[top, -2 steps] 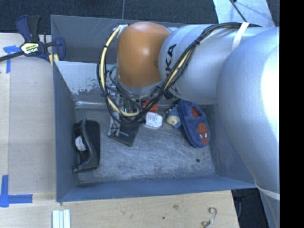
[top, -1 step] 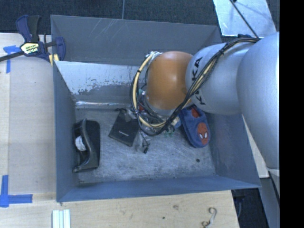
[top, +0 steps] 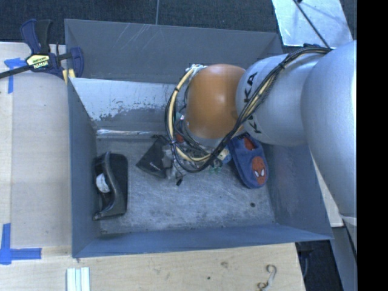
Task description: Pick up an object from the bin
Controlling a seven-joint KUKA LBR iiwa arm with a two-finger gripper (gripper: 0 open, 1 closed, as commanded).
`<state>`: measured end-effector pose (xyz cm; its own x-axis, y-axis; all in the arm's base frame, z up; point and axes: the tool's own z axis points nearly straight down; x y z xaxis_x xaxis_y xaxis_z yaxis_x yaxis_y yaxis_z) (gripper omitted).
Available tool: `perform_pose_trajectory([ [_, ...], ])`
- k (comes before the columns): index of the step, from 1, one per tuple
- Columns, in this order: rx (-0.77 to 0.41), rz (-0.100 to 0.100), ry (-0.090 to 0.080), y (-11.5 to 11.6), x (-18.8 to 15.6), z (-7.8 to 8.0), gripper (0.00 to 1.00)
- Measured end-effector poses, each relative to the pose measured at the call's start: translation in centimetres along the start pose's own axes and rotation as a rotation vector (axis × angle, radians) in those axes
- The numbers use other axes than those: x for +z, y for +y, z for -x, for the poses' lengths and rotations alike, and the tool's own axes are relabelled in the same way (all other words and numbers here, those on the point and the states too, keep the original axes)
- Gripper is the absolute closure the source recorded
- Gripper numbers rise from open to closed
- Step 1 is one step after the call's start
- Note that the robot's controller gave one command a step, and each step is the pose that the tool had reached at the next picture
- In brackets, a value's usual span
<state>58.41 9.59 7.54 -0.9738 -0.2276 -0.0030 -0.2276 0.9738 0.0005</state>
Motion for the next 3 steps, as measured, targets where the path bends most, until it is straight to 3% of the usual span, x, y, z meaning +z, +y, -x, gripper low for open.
perform_pose_trajectory([
  [1,-0.081,-0.002,-0.004,-3.6,-3.6,-1.2,1.00],
  [2,-0.080,0.000,-0.001,-3.5,-3.5,-1.2,0.00],
  [3,-0.212,-0.001,-0.001,-3.1,0.6,3.4,0.00],
])
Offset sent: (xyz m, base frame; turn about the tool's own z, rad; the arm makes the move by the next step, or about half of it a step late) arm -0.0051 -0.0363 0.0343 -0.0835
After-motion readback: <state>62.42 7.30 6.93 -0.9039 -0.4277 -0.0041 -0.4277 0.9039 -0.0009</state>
